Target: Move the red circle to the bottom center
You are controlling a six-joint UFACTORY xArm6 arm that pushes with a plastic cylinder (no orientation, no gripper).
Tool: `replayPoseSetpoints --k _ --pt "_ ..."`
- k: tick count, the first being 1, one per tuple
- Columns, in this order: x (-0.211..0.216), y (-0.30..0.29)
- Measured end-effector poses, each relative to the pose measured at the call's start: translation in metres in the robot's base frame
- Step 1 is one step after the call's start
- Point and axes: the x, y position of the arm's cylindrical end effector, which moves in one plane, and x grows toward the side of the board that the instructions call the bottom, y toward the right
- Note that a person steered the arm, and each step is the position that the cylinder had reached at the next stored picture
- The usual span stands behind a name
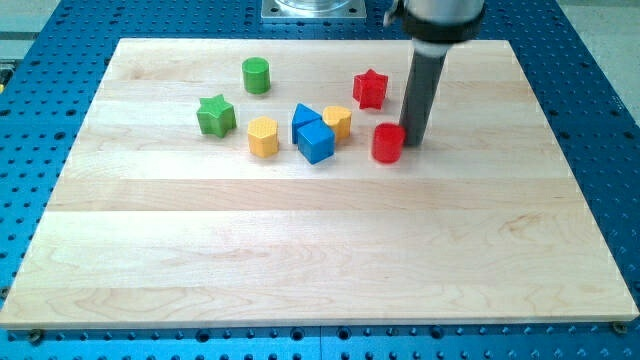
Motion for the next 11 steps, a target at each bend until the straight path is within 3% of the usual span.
replayPoseSetpoints --k 1,4,5,6,7,8,9,10,11 --pt "0.022 0.006" --pt "-0.014 0.018" --pt "-0.015 -0.012" --pt "0.059 -0.082" --pt "0.07 -0.097" --pt "0.048 -0.058" --pt "0.053 -0.084" --pt "0.108 -0.094" --pt "0.135 -0.098"
